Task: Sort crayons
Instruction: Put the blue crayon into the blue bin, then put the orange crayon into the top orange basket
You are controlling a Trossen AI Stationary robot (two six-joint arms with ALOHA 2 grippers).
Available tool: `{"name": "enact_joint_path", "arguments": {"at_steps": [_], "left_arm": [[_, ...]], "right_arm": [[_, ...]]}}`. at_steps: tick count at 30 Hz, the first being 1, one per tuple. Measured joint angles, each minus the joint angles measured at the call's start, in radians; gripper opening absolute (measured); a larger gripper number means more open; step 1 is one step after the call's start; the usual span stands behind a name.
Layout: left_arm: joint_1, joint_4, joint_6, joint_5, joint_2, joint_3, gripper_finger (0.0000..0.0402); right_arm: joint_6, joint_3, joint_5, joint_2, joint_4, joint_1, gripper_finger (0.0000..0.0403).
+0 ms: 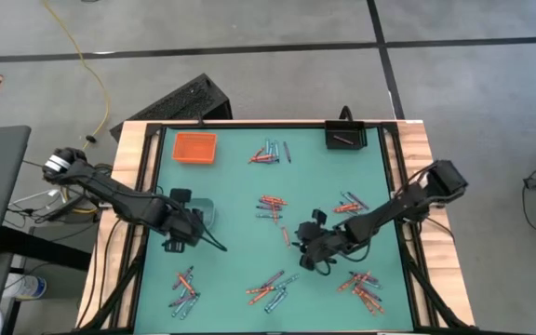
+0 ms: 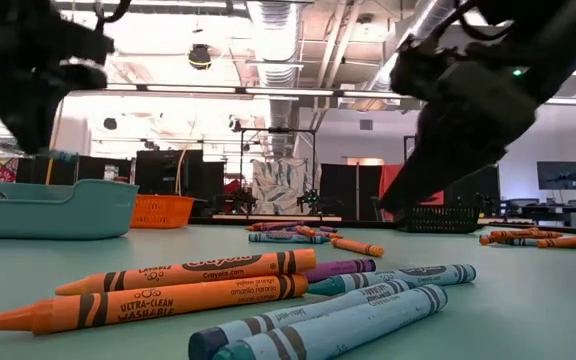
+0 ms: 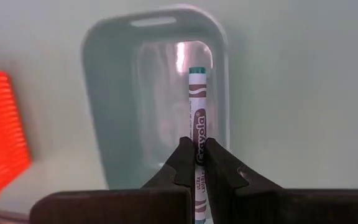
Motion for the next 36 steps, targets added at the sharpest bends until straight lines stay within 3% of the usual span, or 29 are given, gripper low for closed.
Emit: {"name": "enact_joint_path", "arguments": {"at_steps": [7, 13, 23, 27, 32, 36], "left_arm": [[0.047, 0.137, -0.019, -0.023, -0.035, -0.119, 0.0000], [0.112, 0.185, -0.050, -0.015, -0.033, -0.190, 0.0011], [0.121, 0.211, -0.054, -0.034, -0.033, -0.190, 0.0095], [0.121, 0.211, -0.042, -0.034, -0.033, -0.179, 0.0132], [0.121, 0.211, -0.006, -0.037, -0.033, -0.131, 0.0152], [0.121, 0.210, 0.029, -0.051, -0.033, -0.079, 0.0153]], "right_arm": [[0.048, 0.146, 0.078, 0.095, -0.196, -0.015, 0.0161], [0.068, 0.231, 0.071, 0.160, -0.220, -0.038, 0.0161], [0.132, 0.299, 0.029, 0.255, -0.331, -0.054, 0.0158], [0.130, 0.300, 0.026, 0.261, -0.330, -0.047, 0.0116], [0.092, 0.299, 0.009, 0.261, -0.332, -0.045, 0.0021], [0.079, 0.298, -0.007, 0.261, -0.336, -0.046, 0.0010]]}}
